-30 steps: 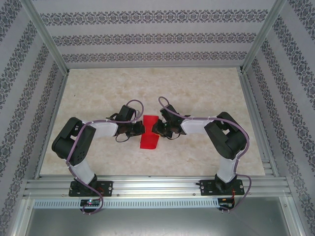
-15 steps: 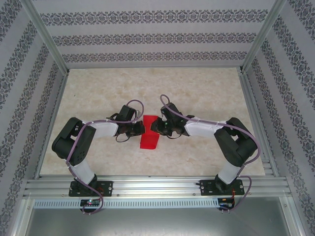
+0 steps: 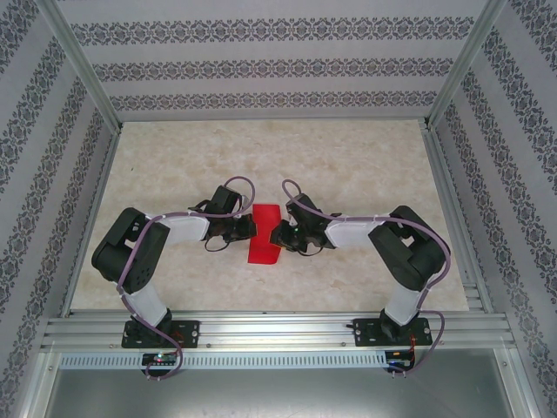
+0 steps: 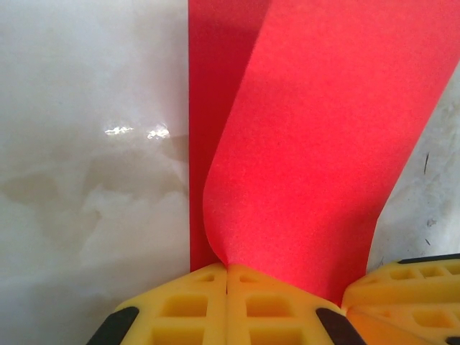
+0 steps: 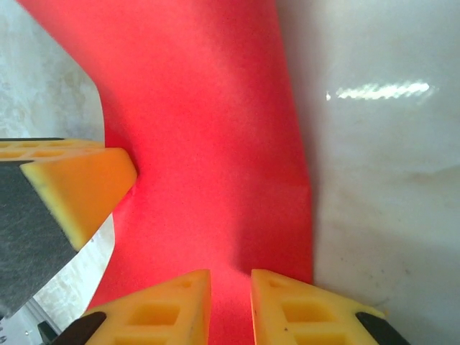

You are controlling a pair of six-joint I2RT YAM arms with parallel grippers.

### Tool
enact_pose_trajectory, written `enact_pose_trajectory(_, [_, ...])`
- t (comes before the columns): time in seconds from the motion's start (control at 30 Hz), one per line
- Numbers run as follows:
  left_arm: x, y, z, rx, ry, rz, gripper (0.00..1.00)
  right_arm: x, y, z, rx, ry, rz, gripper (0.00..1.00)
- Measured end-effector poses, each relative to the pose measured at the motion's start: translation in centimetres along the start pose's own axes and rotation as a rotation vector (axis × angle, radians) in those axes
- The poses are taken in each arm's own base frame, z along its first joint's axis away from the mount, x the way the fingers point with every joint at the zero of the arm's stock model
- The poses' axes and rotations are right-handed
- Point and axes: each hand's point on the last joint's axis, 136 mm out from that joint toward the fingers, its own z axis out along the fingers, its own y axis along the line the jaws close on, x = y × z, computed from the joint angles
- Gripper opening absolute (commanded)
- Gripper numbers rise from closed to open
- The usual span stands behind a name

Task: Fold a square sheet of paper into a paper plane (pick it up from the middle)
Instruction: Fold the square sheet of paper in half at the center of the table.

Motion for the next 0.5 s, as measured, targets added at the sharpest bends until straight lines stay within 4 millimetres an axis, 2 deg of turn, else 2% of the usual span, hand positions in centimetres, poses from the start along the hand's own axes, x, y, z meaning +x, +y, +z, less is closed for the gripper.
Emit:
enact_pose_trajectory(0.23, [0.0,0.0,0.0,-0.001,0.002,0.007,0.06,0.4,2.6,-1.8,-0.067,-0.024,-0.053,0.23])
enact_pose_trajectory(0.3, [0.0,0.0,0.0,-0.002,0.003,0.006,0.06,0.8,2.3,-1.7,-0.070,-0.022,-0.049,0.23])
enact_pose_trajectory(0.5, [0.0,0.0,0.0,-0.003,0.005,0.008,0.06,2.5,-0.5,0.1,-0.033,0.033,-0.011,0.23])
